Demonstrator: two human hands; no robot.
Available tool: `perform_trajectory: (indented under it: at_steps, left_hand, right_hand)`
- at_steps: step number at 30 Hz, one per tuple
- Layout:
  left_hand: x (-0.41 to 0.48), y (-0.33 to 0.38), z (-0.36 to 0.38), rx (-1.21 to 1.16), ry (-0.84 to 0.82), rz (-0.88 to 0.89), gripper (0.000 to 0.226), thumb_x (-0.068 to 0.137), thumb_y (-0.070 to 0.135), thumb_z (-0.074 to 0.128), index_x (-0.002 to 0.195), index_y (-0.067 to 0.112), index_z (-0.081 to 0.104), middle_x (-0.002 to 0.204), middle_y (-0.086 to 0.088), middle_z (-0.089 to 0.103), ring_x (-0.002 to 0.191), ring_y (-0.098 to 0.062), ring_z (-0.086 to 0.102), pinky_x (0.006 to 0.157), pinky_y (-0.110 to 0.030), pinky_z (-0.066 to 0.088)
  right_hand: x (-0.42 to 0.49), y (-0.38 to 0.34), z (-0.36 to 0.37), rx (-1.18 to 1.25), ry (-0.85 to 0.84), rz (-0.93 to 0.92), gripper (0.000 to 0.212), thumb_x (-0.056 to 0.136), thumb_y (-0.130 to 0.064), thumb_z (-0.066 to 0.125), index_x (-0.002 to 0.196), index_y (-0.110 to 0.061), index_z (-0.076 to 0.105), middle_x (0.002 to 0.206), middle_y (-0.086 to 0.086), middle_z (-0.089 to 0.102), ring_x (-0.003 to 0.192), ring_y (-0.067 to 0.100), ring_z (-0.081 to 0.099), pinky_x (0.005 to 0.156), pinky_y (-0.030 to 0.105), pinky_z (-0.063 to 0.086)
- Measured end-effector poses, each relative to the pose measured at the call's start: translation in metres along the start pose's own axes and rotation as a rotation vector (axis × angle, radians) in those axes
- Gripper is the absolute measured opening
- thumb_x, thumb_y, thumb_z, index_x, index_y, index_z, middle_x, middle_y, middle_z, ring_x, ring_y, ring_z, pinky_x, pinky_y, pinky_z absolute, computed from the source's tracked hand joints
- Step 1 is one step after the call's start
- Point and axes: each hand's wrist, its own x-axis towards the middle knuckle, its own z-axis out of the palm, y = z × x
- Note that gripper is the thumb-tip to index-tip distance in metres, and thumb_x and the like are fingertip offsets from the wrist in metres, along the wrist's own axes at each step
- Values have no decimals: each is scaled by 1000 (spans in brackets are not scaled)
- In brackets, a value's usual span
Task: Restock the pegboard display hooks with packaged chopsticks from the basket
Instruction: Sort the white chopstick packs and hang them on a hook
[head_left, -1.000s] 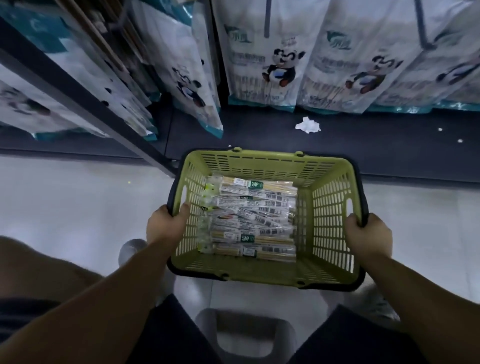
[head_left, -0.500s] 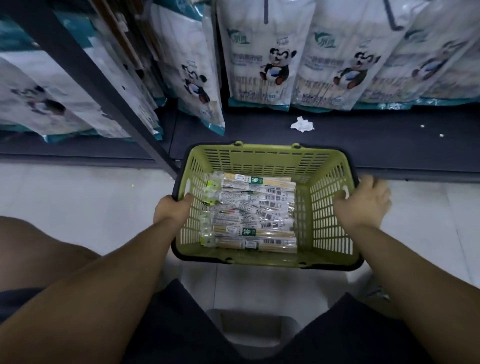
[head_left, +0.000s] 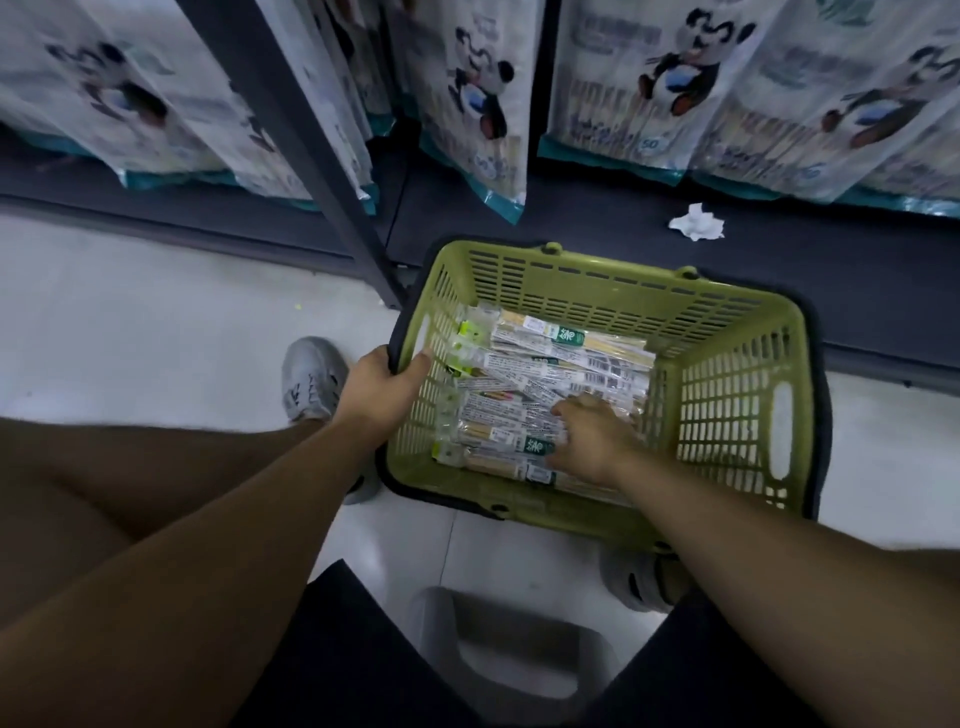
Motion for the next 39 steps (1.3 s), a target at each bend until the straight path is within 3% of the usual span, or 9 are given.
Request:
perform_trajectory:
  at_steps: [9, 17, 20, 22, 26, 29, 32, 34, 39]
  left_hand:
    - [-2, -3, -2, -44, -55, 20, 32, 92, 58, 60, 101, 28, 61, 98, -1, 75, 91, -22, 73, 88, -50, 60]
    - [-4, 7, -9, 95, -19, 66, 43, 91, 53, 65, 119, 22, 52, 105, 1, 69, 97, -25, 68, 88, -46, 57]
    - [-8, 19, -12, 167, 244, 257, 49, 91, 37, 68, 131, 14, 51, 121, -4, 57, 109, -26, 59, 92, -45, 52]
    - [-12, 31, -13, 155, 347, 369, 28, 92, 31, 64, 116, 18, 59, 111, 1, 60, 98, -19, 61, 83, -35, 52]
    - [-22, 57, -4, -121, -50, 281, 12, 94, 38, 66, 106, 34, 66, 98, 18, 70, 87, 4, 65, 69, -9, 47]
    - [-32, 64, 12, -376, -300, 132, 14, 100, 37, 65, 109, 30, 72, 107, 12, 76, 107, -8, 69, 94, -30, 52]
    - [-35, 67, 15, -607, -241, -3, 20, 107, 24, 53, 106, 14, 70, 108, -9, 78, 111, -31, 71, 100, -48, 54]
    - [-32, 67, 10, -683, -167, -32, 19, 110, 22, 47, 103, 11, 62, 87, -8, 80, 93, -29, 77, 84, -44, 62]
    - [-23, 65, -4, -652, -73, -29, 17, 109, 24, 50, 100, 10, 55, 71, -8, 71, 72, -30, 72, 74, -45, 64]
  right_hand:
    - [24, 3, 30, -243, 122, -120, 50, 89, -41, 73, 130, -17, 55, 128, 9, 60, 115, 27, 58, 85, 34, 49]
    - [15, 10, 11, -124, 96, -86, 39, 95, -36, 68, 130, -19, 63, 131, 7, 62, 123, 29, 56, 96, 37, 49]
    - [5, 5, -16, 137, 170, -53, 12, 93, -32, 72, 91, -31, 60, 93, -3, 65, 88, 26, 63, 67, 30, 48]
    - [-2, -7, -39, 351, 253, -55, 27, 91, -29, 76, 76, -30, 54, 76, -3, 62, 70, 25, 62, 58, 30, 45]
    - [-22, -50, -81, 701, 262, -209, 16, 84, -24, 84, 79, -21, 69, 75, 1, 73, 69, 14, 68, 64, 29, 50]
    - [-29, -77, -84, 746, 154, -297, 16, 79, -24, 87, 78, -23, 72, 72, -10, 72, 66, 1, 66, 64, 21, 52]
    - [-28, -81, -71, 821, 116, -284, 13, 83, -28, 84, 78, -34, 73, 73, -21, 73, 70, -6, 67, 63, 11, 49]
    - [-23, -70, -60, 813, 138, -219, 9, 90, -34, 77, 82, -35, 73, 81, -14, 76, 81, 4, 71, 73, 24, 55]
    - [6, -22, -29, 218, 225, -16, 35, 99, -35, 64, 128, -17, 64, 126, 8, 66, 106, 29, 66, 89, 39, 56]
